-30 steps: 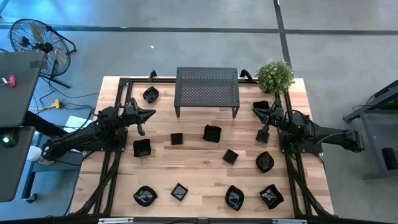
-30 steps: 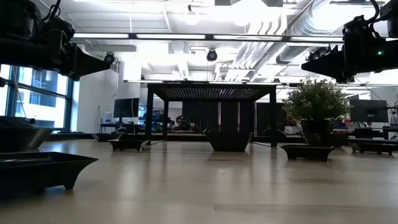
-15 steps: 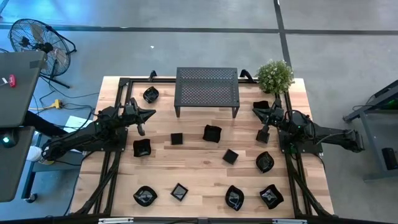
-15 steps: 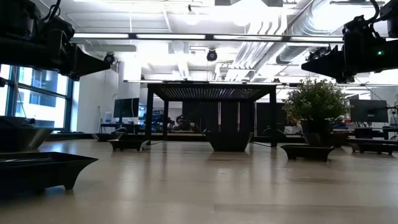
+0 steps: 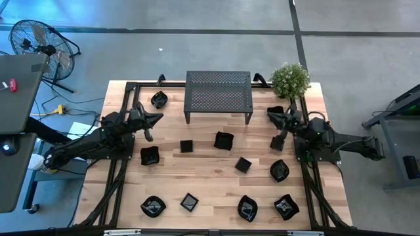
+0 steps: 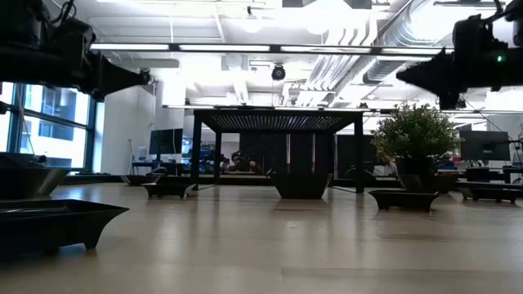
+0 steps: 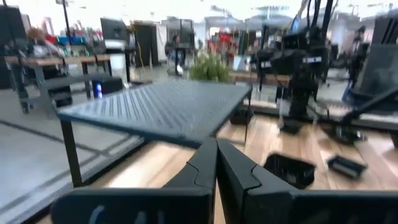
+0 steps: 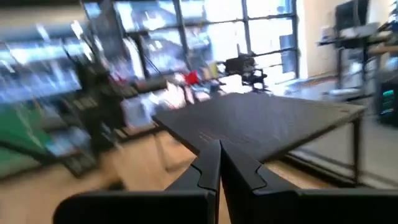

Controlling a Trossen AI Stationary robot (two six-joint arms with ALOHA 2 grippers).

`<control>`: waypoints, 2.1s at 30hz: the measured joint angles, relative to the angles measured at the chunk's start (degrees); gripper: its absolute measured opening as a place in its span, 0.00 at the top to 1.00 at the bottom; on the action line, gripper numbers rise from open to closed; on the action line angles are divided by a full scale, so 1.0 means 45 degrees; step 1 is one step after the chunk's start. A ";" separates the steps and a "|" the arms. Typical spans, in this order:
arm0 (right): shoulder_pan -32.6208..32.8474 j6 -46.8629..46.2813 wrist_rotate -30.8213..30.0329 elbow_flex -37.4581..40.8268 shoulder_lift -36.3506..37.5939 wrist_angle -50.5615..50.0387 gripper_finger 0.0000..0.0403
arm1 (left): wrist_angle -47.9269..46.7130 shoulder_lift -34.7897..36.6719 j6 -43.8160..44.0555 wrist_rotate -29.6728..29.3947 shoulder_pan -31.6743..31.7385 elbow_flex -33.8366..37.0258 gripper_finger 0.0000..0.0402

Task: Pick & Place Mini shaped plates
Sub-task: Put the black square plate on the shelf

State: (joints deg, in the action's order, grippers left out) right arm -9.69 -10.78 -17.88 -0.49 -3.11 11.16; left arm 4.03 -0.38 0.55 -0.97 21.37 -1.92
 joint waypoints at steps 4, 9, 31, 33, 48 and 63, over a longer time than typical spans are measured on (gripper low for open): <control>-0.0010 -0.2130 -0.0945 0.0000 -0.0149 0.2145 0.99 | 0.0557 -0.0005 0.0340 -0.0019 0.0000 -0.0003 1.00; 0.0021 -0.3208 0.0198 -0.0689 -0.0860 0.2432 1.00 | 0.0747 0.0000 0.1909 -0.0214 0.0000 -0.0032 1.00; 0.3700 -1.0258 0.5226 -0.8854 -1.3736 -0.7553 0.94 | -0.0374 -0.0053 0.5618 -0.1356 0.0000 -0.0076 1.00; 0.3697 -1.0274 0.5828 -0.8854 -1.4664 -0.7525 0.89 | -0.0462 -0.0053 0.5618 -0.1356 0.0000 -0.0076 1.00; 0.2732 -0.6866 0.5562 -0.8879 -1.8548 -0.6711 0.64 | -0.1323 -0.0053 0.5620 -0.1346 0.0000 -0.0124 1.00; 0.2307 -0.5562 0.7357 -0.8905 -1.9800 -0.5459 0.87 | -0.1471 -0.0058 0.5618 -0.1312 0.0000 -0.0124 1.00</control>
State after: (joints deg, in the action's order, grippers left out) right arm 0.69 -35.81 15.23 -40.56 -92.21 -13.41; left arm -2.59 -0.64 25.83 -6.87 21.37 -2.48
